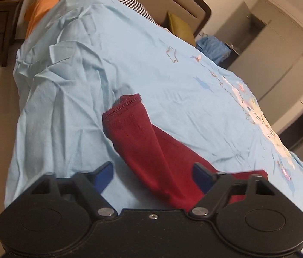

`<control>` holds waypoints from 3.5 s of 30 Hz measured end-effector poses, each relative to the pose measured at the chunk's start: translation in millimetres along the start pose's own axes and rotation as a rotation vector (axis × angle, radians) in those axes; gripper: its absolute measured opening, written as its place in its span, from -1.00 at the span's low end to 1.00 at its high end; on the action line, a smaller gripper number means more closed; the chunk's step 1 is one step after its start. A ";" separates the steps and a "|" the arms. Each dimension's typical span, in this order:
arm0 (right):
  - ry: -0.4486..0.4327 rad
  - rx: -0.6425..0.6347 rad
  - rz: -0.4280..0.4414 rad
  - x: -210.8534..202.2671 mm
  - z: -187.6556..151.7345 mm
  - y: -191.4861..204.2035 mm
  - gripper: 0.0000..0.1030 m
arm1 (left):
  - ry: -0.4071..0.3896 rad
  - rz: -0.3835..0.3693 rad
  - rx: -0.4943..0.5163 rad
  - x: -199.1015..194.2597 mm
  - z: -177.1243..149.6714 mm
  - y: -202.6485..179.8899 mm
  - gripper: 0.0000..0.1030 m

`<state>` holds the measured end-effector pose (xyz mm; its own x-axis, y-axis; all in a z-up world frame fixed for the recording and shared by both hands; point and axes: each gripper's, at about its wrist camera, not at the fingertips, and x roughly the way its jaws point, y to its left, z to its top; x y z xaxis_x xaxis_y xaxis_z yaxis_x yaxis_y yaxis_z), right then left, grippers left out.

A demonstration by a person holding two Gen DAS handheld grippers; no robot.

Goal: Fold small clothes

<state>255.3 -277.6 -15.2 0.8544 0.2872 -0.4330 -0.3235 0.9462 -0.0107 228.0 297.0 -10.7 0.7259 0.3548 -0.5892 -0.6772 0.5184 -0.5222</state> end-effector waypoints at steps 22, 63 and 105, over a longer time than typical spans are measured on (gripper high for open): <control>0.035 0.014 0.030 -12.8 -11.5 18.3 0.99 | -0.330 -0.101 0.048 -22.1 54.9 -13.5 -0.87; 0.011 0.189 -0.098 -66.4 -48.1 -34.3 0.99 | 0.003 -0.769 1.131 -72.6 -241.4 -271.6 -0.82; 0.112 0.347 0.111 98.0 27.1 5.0 -0.52 | -0.031 -0.211 1.062 -36.6 -162.8 -127.3 0.94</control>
<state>348.5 -240.7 -33.3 0.7661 0.3909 -0.5102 -0.2384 0.9100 0.3392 268.1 91.3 -23.0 0.8285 0.1916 -0.5263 -0.0993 0.9750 0.1986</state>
